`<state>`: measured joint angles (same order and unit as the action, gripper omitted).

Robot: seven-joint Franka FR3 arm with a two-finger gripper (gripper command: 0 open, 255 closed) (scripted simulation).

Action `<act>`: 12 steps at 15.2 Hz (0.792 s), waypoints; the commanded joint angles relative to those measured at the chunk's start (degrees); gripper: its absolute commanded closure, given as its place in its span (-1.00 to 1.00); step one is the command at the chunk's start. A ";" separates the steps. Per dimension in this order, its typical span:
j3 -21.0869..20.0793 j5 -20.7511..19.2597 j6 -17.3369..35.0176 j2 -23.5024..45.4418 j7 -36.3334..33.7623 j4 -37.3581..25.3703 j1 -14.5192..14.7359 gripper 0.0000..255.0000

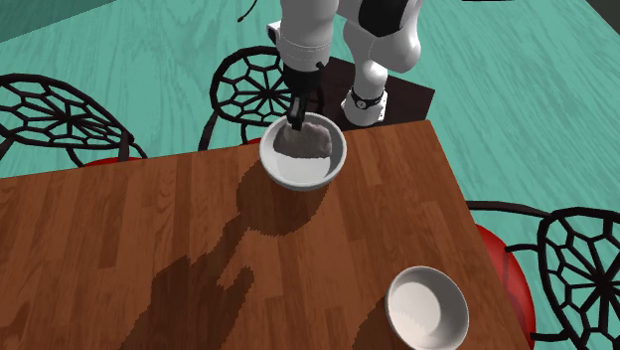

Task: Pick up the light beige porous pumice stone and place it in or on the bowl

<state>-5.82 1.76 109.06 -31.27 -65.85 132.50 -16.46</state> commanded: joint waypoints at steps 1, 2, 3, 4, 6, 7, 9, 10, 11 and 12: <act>-0.02 0.01 0.09 -0.04 -0.03 0.07 0.01 1.00; -0.02 0.01 0.09 -0.04 -0.03 0.07 0.01 1.00; -0.02 0.01 0.09 -0.04 -0.03 0.07 0.01 1.00; -0.02 0.01 0.09 -0.04 -0.03 0.07 0.01 1.00; -0.02 0.01 0.09 -0.03 -0.03 0.05 0.01 -1.00; -0.01 0.01 0.09 -0.03 -0.02 0.06 0.01 -1.00; -0.01 0.01 0.09 -0.03 -0.02 0.06 0.01 -1.00; -0.01 0.01 0.09 -0.03 -0.02 0.06 0.01 -1.00; -0.02 0.01 0.09 -0.04 -0.03 0.07 0.01 -1.00; 0.04 -0.01 -1.88 -0.29 -0.02 -1.65 0.01 -1.00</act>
<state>-5.95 1.80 108.40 -31.24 -66.05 131.74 -16.41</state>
